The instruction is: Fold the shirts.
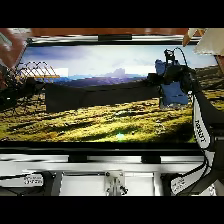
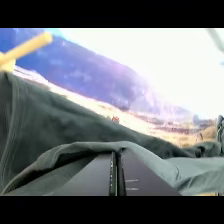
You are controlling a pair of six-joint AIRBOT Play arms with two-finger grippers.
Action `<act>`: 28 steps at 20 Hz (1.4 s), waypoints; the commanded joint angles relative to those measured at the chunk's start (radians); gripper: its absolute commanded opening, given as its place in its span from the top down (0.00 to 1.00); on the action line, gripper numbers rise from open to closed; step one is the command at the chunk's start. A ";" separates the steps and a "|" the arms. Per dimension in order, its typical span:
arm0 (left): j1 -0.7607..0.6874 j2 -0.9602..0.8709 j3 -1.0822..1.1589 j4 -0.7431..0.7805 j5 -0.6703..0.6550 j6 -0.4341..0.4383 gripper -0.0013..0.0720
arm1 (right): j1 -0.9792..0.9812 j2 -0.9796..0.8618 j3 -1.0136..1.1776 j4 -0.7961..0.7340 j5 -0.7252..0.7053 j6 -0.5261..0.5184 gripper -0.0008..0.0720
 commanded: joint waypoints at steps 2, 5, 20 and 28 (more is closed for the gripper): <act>-0.027 -0.052 0.000 -0.037 0.015 0.013 0.93 | 0.001 -0.049 0.002 -0.016 -0.070 0.047 0.85; -0.036 -0.077 0.000 -0.037 0.006 -0.043 0.24 | 0.000 -0.053 0.003 -0.020 -0.116 0.044 0.23; -0.037 -0.070 0.001 -0.038 -0.418 -0.042 0.07 | 0.000 -0.075 0.002 -0.111 -0.203 0.180 0.07; -0.037 -0.070 0.001 -0.039 -0.433 -0.035 0.07 | 0.001 -0.102 0.002 -0.043 -0.301 0.247 0.08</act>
